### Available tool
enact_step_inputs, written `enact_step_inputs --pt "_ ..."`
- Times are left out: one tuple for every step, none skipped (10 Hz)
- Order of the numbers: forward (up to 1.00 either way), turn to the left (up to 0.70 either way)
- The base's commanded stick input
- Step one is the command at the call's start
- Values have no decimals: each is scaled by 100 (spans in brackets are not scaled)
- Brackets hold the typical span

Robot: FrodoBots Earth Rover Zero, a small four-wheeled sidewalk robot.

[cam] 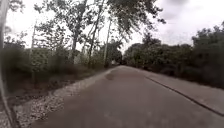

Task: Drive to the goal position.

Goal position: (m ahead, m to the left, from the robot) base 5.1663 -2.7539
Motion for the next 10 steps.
enact_step_inputs --pt "70 0" --pt "70 0" --pt "70 0" --pt "70 0" --pt "70 0" --pt "70 0" --pt "70 0" --pt "70 0" --pt "70 0" --pt "70 0"
